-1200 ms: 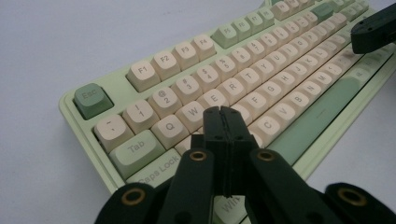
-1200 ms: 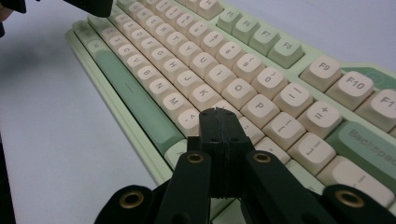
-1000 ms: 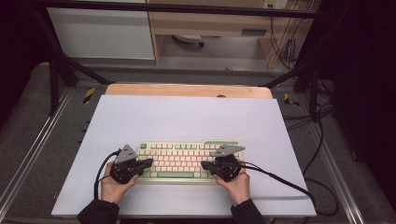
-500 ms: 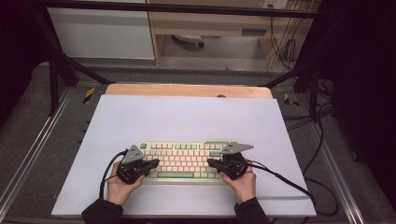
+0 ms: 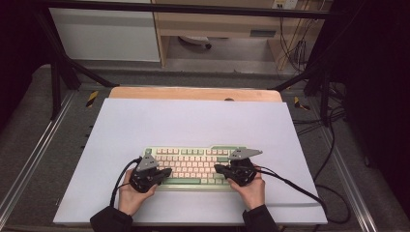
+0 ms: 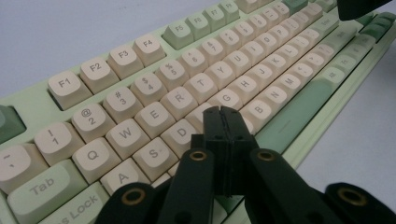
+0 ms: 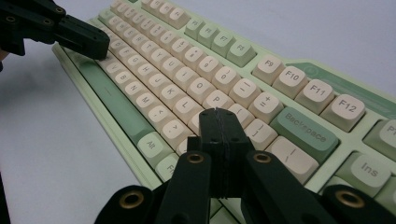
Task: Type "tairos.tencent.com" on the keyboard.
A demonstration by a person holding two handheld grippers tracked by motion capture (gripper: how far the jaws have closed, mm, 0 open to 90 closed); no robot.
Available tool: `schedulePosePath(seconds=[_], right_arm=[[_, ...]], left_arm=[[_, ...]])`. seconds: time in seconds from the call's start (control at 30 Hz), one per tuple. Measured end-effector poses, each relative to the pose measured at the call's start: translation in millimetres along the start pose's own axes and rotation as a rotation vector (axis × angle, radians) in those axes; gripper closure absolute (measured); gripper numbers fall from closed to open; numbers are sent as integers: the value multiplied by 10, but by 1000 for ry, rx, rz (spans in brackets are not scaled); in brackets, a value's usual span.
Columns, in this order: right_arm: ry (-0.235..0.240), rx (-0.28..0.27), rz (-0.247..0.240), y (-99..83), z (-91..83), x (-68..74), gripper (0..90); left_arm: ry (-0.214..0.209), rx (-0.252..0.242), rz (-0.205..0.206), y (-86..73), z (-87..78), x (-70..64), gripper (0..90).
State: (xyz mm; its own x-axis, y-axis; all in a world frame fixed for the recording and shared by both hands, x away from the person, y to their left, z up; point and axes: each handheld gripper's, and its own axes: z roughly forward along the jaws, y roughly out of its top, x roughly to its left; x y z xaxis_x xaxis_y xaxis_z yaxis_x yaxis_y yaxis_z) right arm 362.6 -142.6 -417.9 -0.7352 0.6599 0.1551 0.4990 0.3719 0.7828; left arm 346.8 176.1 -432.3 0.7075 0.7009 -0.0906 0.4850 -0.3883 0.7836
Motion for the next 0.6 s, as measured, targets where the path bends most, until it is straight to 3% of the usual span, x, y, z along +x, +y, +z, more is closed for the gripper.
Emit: schedulePosePath(seconds=[0.6], right_arm=[[2,4,6,-3,12,7,900]], left_arm=[[-11,-12,8,-35,-12,-8,899]])
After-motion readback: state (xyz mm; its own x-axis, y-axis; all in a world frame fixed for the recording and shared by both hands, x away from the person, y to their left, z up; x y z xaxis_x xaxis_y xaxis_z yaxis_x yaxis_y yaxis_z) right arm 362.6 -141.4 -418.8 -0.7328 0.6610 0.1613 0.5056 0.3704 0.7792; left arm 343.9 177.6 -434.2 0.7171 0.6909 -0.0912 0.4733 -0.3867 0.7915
